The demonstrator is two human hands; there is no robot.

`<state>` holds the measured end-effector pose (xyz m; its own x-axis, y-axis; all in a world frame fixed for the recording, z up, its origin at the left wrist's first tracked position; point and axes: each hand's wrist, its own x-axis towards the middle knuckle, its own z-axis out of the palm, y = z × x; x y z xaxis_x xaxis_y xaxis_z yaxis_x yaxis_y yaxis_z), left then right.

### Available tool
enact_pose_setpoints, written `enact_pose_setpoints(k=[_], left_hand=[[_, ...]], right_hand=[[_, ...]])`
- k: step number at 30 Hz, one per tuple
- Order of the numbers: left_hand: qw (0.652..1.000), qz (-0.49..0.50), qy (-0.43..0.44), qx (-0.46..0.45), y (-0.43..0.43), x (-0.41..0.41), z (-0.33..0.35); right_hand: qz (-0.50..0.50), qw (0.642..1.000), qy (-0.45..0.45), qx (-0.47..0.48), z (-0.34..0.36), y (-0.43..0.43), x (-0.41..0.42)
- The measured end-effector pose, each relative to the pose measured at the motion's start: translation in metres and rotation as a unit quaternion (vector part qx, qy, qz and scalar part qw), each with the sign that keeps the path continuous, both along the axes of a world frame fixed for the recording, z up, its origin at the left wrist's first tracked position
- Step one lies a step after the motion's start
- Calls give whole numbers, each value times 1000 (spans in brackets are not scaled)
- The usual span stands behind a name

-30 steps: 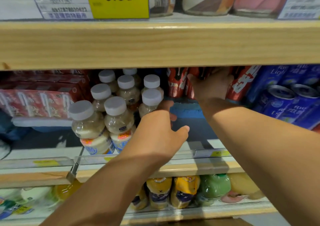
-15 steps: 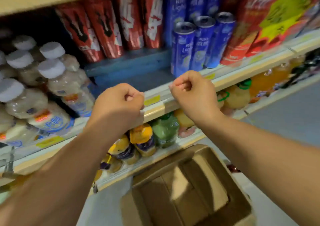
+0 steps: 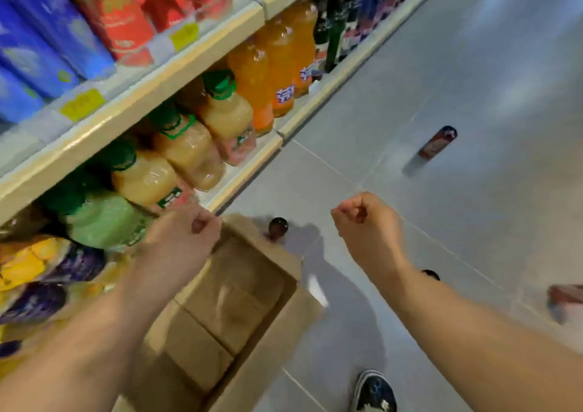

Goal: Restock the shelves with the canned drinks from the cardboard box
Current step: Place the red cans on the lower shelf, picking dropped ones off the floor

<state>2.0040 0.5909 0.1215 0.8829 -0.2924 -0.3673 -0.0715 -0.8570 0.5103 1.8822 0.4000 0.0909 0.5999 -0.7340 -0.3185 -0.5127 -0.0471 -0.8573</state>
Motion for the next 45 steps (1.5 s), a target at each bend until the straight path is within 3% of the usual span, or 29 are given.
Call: enact_pose_setpoints(k=[3, 6, 11, 15, 21, 28, 31, 37, 45], left_hand=[[999, -35, -38, -2, -55, -24, -6], [999, -40, -4, -17, -100, -43, -11], [993, -114, 3, 40, -152, -60, -37], [973, -180, -9, 141, -167, -53, -104], [953, -180, 28, 242, -159, -24, -238], [955, -144, 29, 257, -151, -15, -329], [965, -106, -3, 240, -152, -9, -345], [976, -94, 18, 195, -159, 10, -350], [987, -104, 37, 116, -167, 0, -287]], right_hand=[[-43, 999, 25, -18, -9, -47, -41], [-81, 994, 66, -27, -17, -83, -77], [-122, 986, 113, 18, -51, -125, -124], [-100, 973, 206, -9, -112, -149, -147], [-72, 944, 322, 6, -227, -163, -167], [-74, 928, 363, 45, -311, -167, -175], [-84, 927, 366, 19, -317, -167, -178], [-78, 926, 368, -9, -308, -170, -175], [-28, 943, 328, -50, -244, -169, -133]])
